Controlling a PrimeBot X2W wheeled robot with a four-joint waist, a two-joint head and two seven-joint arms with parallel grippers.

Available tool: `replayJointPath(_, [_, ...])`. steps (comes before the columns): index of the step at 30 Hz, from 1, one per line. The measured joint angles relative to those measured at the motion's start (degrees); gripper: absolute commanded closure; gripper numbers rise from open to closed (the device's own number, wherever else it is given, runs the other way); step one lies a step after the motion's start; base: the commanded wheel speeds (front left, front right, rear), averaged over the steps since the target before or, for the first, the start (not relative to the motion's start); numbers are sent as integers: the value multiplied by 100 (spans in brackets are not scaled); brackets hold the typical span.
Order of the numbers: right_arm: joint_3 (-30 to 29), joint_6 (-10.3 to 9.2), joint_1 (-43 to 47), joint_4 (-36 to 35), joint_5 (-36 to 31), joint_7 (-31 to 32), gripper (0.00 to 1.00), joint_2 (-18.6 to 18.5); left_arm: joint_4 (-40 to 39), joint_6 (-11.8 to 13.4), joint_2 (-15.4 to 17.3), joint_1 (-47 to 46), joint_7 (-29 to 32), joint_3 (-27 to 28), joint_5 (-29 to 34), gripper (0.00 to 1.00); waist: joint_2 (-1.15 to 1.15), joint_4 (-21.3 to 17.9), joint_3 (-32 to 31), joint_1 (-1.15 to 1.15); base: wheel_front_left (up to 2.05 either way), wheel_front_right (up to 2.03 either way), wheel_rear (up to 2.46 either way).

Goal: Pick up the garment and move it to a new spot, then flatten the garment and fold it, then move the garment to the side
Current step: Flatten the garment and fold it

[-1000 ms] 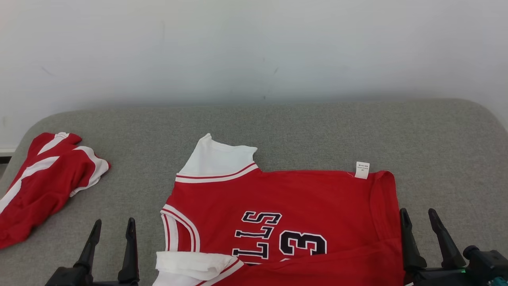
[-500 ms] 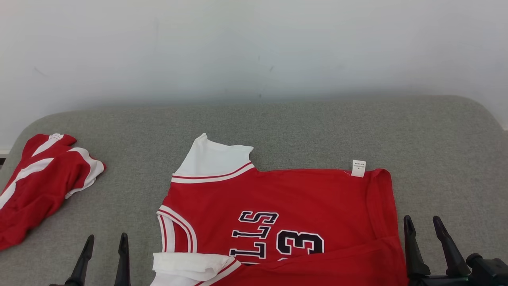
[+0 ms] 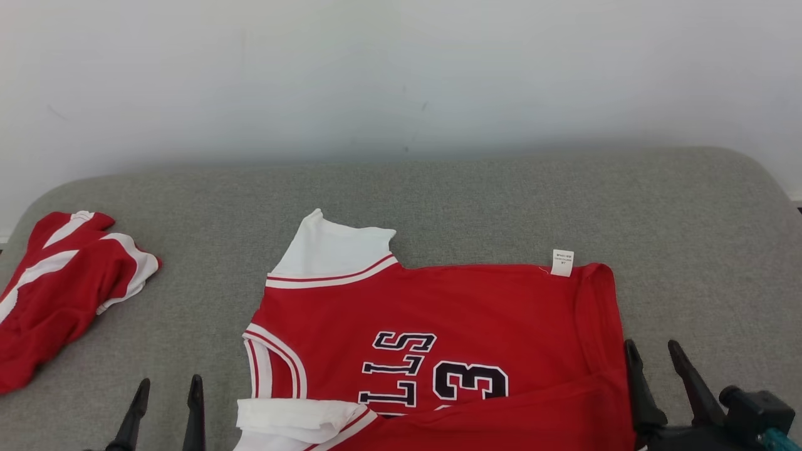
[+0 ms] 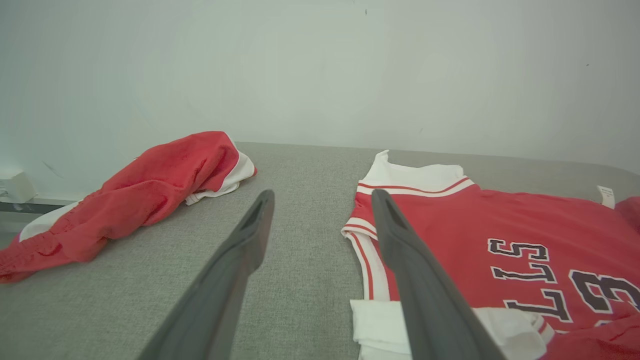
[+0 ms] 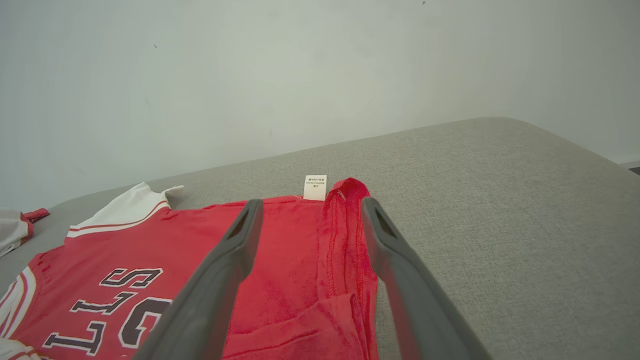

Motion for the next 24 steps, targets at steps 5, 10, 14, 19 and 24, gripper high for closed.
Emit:
replayJointPath(5, [34,0,-667,344,125,259,0,-176,202,-99,131,-571,12,-19,0,0,0,-99,184,0,0,0,0])
replayJointPath(10, [74,0,-1452,890,96,694,0,-275,486,-294,382,-1536,399,-192,-35,0,0,-189,482,1,0,0,0])
replayJointPath(14, [211,0,-2097,1262,36,935,0,-289,682,-401,609,-2453,797,-477,-141,0,1,-250,793,1,0,0,0])
replayJointPath(19, [421,0,-2853,1729,34,1124,0,-301,1135,-458,894,-3574,1267,-803,-432,0,1,-322,1253,2,0,0,0])
replayJointPath(24, [680,0,-3515,2185,25,1322,0,-223,1677,-474,1189,-4538,1720,-1361,-934,0,1,-421,1721,2,0,0,0])
